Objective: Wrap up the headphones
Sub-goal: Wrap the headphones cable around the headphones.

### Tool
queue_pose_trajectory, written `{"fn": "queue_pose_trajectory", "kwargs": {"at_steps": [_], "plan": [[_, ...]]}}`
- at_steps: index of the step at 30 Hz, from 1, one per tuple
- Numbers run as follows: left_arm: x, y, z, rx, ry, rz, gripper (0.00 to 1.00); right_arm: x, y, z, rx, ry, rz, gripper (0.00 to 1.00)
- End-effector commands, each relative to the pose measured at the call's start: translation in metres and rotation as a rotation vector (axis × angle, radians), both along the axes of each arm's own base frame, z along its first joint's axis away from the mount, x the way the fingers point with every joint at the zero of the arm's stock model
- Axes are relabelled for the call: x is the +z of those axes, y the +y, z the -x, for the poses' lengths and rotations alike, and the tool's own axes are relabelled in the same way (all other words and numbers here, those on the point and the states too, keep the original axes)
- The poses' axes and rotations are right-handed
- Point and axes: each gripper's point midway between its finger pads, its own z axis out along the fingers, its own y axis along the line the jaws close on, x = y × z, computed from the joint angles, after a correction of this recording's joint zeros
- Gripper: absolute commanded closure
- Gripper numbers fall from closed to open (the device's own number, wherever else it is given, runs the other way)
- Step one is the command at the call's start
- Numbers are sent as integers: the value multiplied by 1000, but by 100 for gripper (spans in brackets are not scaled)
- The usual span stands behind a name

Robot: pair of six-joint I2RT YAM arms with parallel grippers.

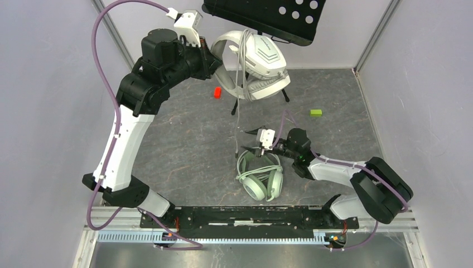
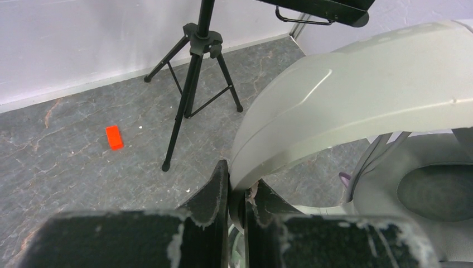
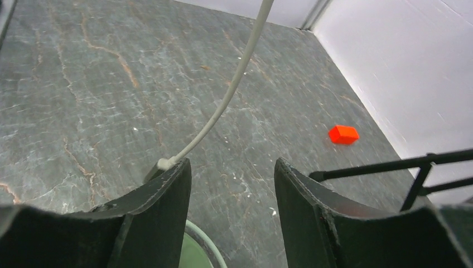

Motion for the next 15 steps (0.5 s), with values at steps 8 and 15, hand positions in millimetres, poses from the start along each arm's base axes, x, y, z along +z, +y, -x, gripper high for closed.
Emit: {"fn": "queue_pose_trajectory", "kwargs": {"at_steps": [8,15], "plan": [[52,7,1,40,-135,110,98,42,-11,-3,-84,15,-102,39],[53,3,2,21,-129,128,98,28,-6,-17,-167,73,-116,40]]}}
